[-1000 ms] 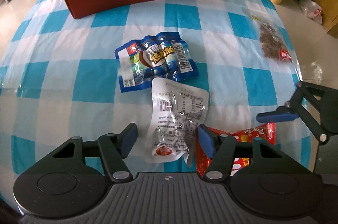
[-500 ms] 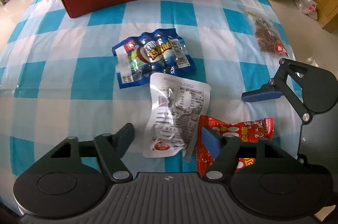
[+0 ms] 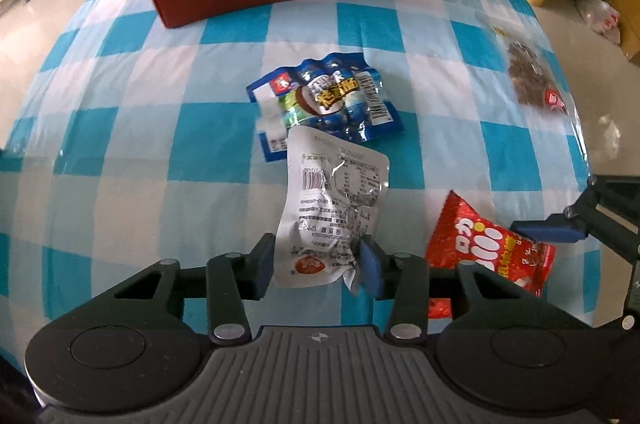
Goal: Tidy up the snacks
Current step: 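Grasp the white foil sachet with the left gripper while the right holds the Trolli packet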
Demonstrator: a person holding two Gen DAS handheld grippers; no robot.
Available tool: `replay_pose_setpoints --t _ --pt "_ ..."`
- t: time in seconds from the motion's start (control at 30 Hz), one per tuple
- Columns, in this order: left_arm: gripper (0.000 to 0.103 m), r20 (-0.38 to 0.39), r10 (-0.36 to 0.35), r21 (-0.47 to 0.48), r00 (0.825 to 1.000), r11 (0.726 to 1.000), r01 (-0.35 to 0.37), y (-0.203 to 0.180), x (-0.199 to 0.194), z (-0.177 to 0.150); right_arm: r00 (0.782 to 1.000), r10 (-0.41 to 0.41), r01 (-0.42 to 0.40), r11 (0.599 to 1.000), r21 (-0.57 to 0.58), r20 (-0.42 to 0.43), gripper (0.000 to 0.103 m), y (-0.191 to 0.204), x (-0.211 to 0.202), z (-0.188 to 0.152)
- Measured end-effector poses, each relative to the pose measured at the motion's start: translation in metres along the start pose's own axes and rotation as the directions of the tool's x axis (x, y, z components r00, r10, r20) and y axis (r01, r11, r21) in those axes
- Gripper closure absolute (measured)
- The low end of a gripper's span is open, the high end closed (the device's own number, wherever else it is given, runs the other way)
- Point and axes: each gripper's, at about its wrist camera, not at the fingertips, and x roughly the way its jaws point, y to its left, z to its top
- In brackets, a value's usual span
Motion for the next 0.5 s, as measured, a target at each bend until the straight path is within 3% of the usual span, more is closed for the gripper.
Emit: replay_pose_setpoints --t 0.5 --pt "0.053 0.039 -0.026 -0.055 0.999 0.998 0.028 0.016 -0.013 -0.002 0.995 0.003 -0.019 0.987 0.160 0.099 0.047 -0.011 -0.030 -0.011"
